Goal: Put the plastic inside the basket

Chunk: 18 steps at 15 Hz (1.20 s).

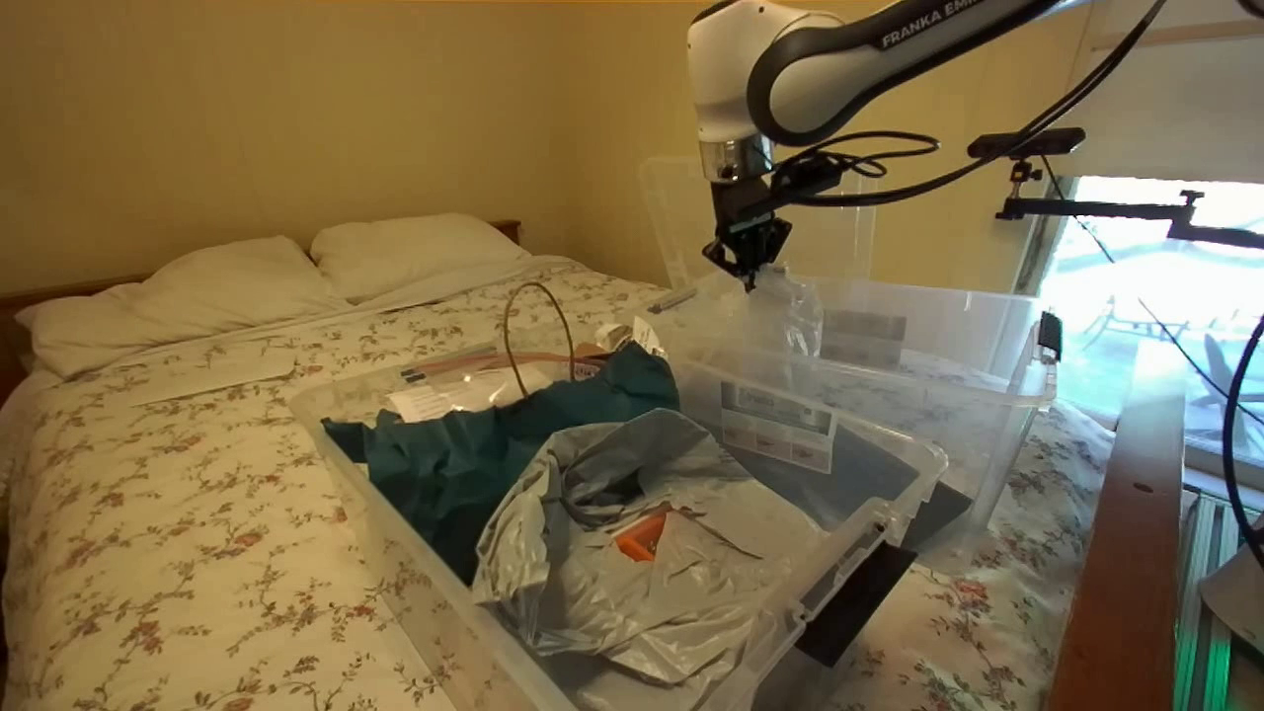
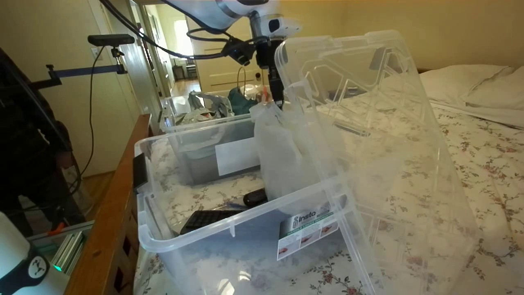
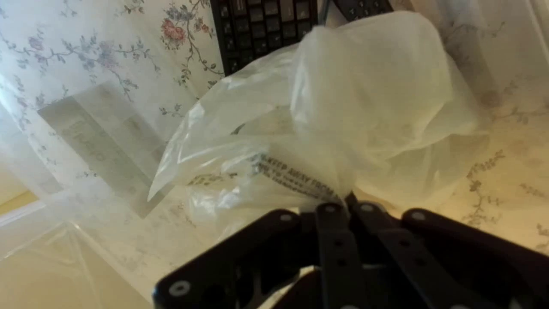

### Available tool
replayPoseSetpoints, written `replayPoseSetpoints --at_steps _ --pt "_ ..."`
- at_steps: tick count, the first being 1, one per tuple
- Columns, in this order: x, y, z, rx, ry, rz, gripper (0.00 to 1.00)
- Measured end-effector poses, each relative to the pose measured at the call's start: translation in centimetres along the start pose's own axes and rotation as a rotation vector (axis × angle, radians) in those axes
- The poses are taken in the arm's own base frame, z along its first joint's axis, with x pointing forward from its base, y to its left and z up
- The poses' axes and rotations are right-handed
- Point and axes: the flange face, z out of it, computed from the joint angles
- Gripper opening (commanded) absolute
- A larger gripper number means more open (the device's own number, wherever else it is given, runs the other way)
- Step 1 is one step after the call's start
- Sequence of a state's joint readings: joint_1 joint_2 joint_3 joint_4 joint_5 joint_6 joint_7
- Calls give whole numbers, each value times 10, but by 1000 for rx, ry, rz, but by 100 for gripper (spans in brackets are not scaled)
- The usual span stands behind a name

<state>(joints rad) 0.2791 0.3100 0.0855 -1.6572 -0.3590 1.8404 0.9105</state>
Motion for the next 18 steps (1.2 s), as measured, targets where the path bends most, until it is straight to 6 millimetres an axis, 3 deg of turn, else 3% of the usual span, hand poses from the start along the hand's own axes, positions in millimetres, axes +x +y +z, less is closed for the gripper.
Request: replayPoseSetpoints --at_steps 4,5,7,9,12,16,18 --pt "-7 -38 44 -18 -21 -10 0" --pt "-5 -48 58 -30 -23 -8 26" --pt "0 -64 80 -56 -17 -2 33" --pt "11 -74 83 -77 20 9 47" --pt "35 -68 47 -90 106 41 68" --pt "58 -24 -52 -103 273 103 96" --pt "53 5 -102 -106 300 150 100"
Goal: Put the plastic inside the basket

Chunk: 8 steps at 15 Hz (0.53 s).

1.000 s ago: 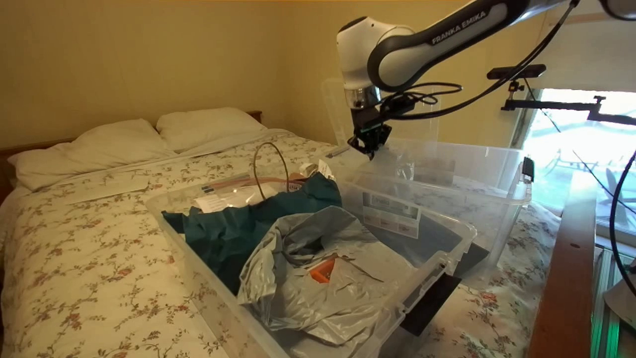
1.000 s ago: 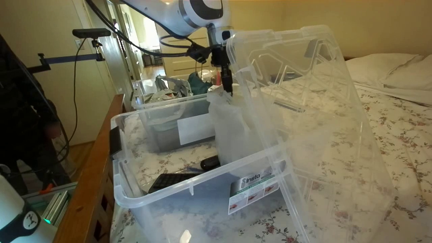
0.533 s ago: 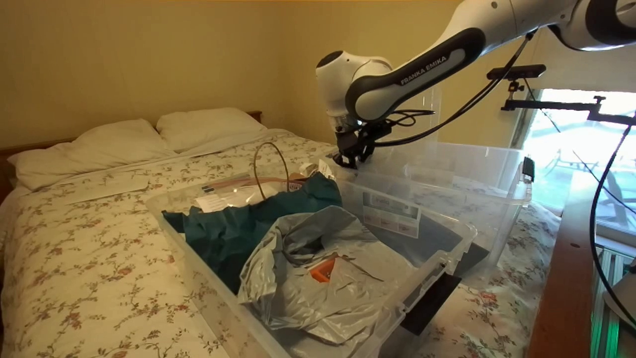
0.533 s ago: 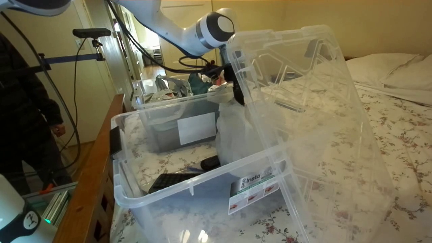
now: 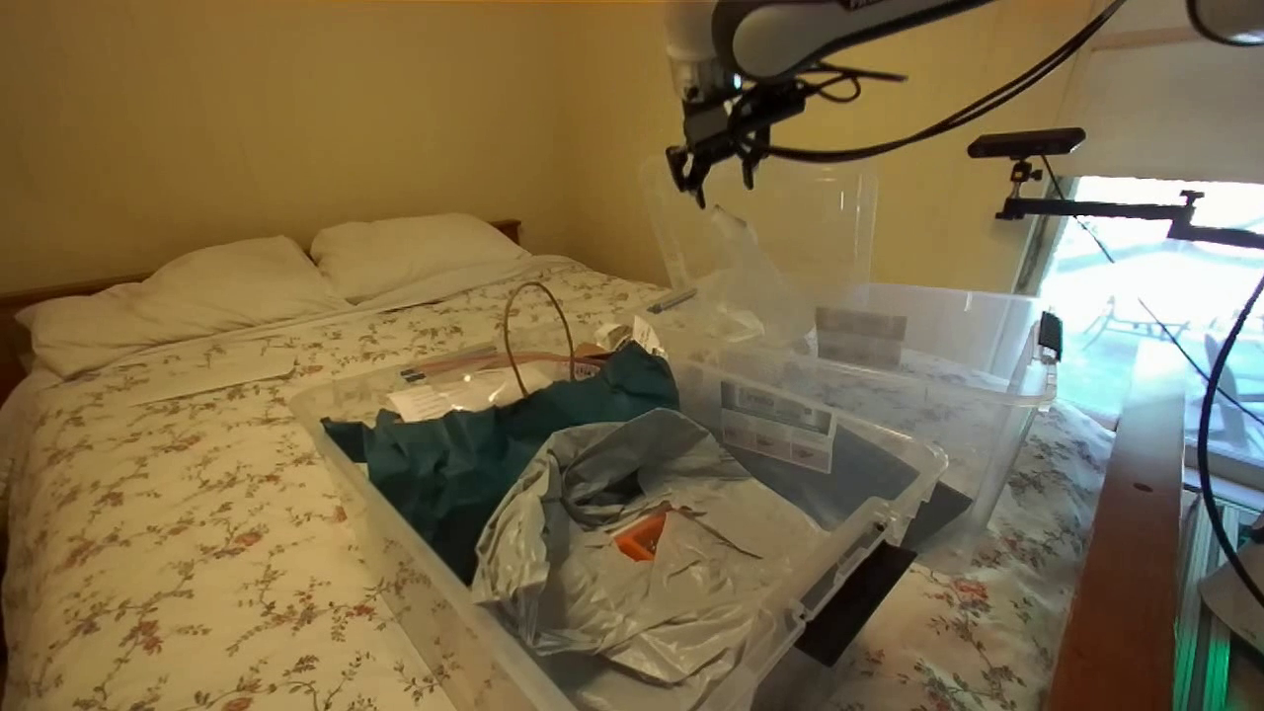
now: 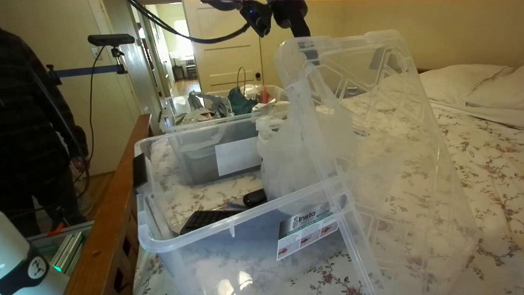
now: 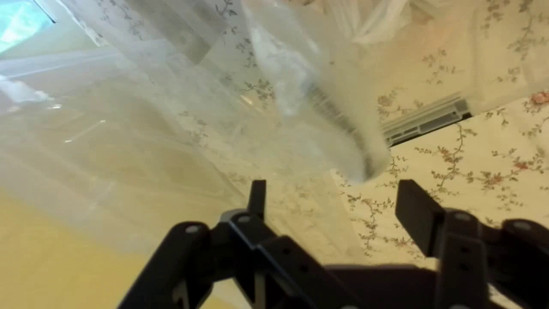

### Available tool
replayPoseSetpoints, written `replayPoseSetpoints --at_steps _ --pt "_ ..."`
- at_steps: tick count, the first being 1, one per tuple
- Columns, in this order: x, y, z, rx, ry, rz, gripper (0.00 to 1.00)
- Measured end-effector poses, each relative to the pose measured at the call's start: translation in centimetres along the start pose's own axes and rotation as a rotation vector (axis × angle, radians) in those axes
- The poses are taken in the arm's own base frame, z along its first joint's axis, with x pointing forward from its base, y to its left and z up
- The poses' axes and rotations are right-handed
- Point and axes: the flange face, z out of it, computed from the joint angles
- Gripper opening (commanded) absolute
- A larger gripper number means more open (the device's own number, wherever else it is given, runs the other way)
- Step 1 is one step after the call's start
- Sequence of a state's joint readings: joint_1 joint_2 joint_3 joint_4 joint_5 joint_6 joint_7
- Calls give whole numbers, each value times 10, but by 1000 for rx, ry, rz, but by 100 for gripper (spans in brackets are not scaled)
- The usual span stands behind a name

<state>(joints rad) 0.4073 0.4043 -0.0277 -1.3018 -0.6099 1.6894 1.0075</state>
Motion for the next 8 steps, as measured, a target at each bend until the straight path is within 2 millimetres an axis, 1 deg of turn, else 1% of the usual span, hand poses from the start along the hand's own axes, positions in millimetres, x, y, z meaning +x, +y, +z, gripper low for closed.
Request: replayPoseSetpoints --at_steps 2,4,6,8 --pt "0 28 -44 19 -40 45 100" --pt "-9 52 -83 50 -100 78 100" --pt "-17 76 -115 92 -158 105 100" --pt "-17 98 -144 166 -163 123 100"
